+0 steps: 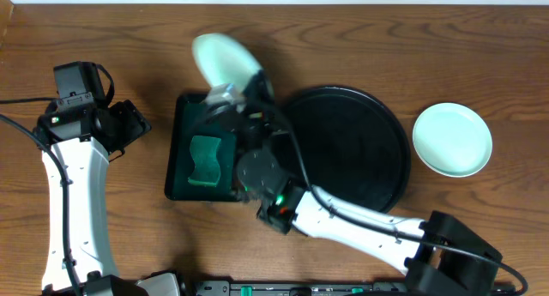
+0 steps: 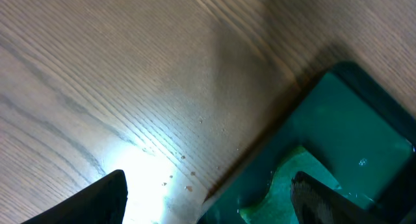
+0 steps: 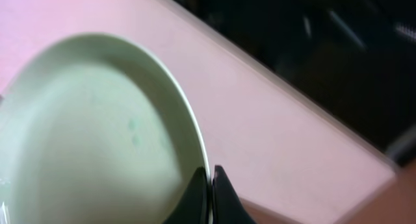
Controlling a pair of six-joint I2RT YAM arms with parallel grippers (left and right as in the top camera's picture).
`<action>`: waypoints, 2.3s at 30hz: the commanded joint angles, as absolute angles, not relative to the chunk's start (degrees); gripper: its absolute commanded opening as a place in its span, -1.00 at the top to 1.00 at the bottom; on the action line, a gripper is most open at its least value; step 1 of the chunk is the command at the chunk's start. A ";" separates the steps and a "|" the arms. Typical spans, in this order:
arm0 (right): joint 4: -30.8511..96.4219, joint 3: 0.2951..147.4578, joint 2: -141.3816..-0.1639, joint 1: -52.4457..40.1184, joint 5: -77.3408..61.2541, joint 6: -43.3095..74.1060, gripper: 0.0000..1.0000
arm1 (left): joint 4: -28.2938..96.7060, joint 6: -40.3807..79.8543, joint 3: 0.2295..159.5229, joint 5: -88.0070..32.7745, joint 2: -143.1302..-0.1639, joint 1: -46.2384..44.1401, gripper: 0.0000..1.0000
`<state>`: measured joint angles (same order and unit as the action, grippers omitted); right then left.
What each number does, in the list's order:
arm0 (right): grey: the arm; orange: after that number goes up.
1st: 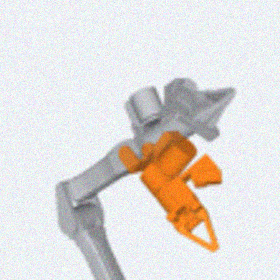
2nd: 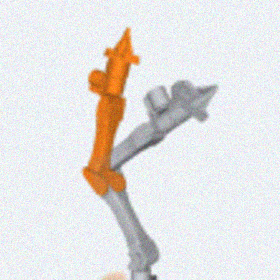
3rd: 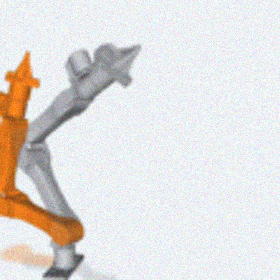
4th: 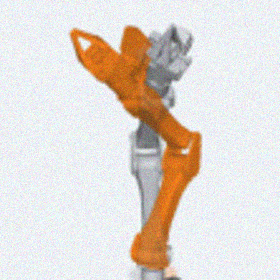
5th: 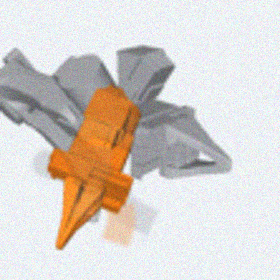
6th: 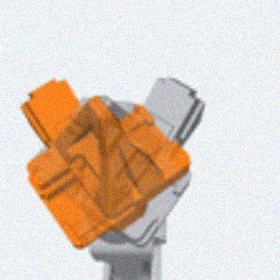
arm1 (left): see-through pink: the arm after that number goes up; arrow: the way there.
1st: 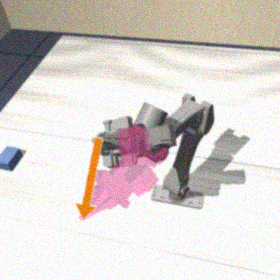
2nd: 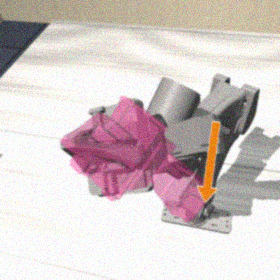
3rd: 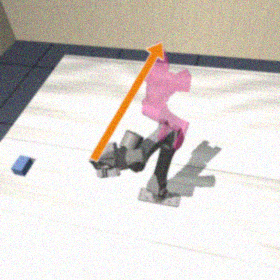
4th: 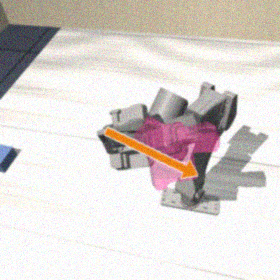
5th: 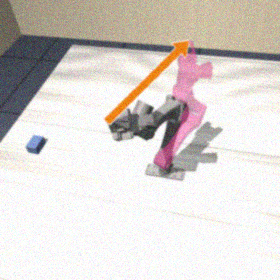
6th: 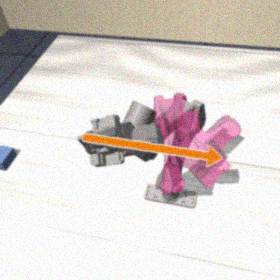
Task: Clean dirty plates on tray and stack at the side
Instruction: 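Hold the pale green plate tilted over the dark green tray with the right gripper, then carry the pale green plate right and lower it onto the plate stack, then open the right gripper and move it left over the black tray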
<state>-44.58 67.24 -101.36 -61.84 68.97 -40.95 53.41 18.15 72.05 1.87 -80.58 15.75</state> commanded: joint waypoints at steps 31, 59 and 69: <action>20.18 67.85 -88.82 -29.52 23.11 31.73 0.98 | 53.56 18.26 72.93 2.37 -80.42 16.01 -0.61; 47.35 67.68 -91.77 24.69 14.02 36.82 0.97 | 53.56 18.24 72.93 2.37 -80.42 16.01 -0.61; 47.18 67.68 -97.21 24.64 7.09 34.59 0.81 | 53.56 18.26 72.93 2.37 -80.42 16.01 -0.61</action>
<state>47.20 67.44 -96.53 24.58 9.82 35.68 53.43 18.15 72.07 1.87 -80.58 15.75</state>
